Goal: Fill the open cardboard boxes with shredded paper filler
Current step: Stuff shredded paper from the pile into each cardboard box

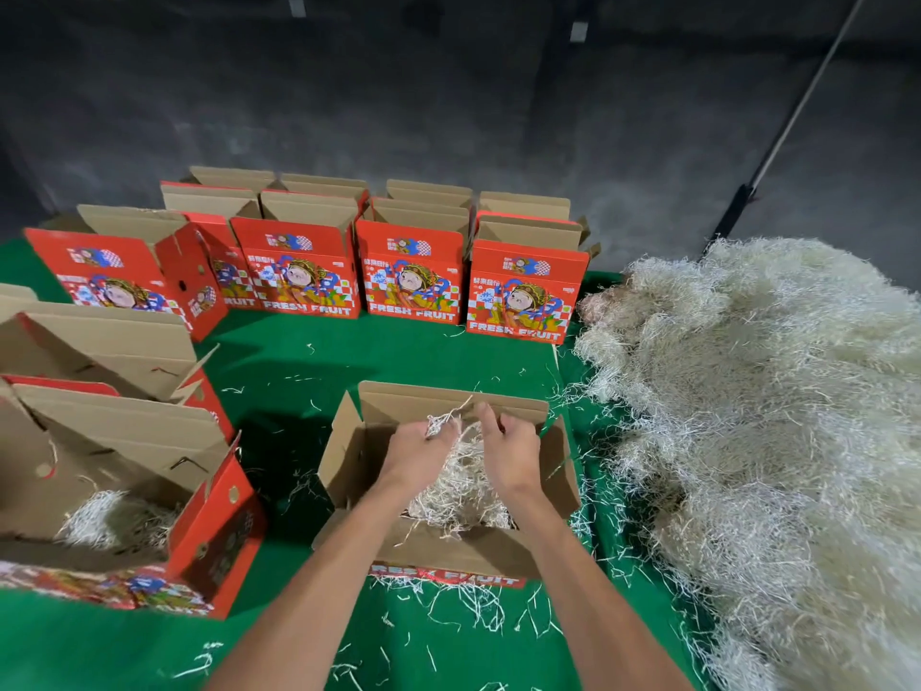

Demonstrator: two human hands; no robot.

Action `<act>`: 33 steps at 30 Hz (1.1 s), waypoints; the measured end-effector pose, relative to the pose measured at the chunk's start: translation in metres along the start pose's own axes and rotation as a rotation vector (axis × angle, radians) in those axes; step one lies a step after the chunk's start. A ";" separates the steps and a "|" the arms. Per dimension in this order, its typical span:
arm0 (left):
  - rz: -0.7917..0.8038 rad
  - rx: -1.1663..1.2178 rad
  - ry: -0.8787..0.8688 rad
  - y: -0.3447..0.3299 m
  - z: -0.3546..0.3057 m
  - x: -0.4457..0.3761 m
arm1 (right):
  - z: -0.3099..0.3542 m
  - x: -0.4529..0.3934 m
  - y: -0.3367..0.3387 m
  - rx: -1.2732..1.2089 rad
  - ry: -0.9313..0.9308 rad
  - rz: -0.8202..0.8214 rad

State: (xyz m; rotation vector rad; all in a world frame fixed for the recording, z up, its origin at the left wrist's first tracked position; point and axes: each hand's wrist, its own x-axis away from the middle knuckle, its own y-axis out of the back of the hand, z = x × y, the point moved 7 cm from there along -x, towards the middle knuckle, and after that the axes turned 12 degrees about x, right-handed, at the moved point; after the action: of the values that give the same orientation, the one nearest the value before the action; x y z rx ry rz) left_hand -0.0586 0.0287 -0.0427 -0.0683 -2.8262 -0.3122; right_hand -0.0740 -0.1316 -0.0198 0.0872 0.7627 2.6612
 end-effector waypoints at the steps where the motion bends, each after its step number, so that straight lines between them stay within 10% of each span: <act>1: -0.022 0.036 0.010 0.006 0.003 -0.004 | -0.004 -0.001 -0.001 -0.006 -0.013 0.000; 6: -0.289 0.037 0.038 0.069 0.030 -0.018 | -0.039 -0.008 0.017 0.094 -0.095 0.045; 13: 0.148 -0.382 0.062 -0.003 0.056 -0.023 | -0.052 0.005 -0.045 0.681 -0.022 0.519; 21: 0.164 -0.501 0.400 -0.009 0.114 -0.022 | -0.102 0.027 -0.088 0.992 -0.173 0.677; 27: -0.025 -0.173 0.409 0.015 0.102 -0.028 | -0.102 0.019 -0.086 0.700 -0.285 0.647; 33: 0.180 -0.044 0.361 0.006 0.073 -0.015 | -0.089 0.016 -0.084 0.162 -0.461 0.626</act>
State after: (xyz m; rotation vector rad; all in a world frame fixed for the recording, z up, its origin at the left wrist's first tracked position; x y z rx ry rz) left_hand -0.0647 0.0501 -0.1143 -0.2476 -2.4362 -0.3103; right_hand -0.0750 -0.1044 -0.1401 1.1025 0.8911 2.9349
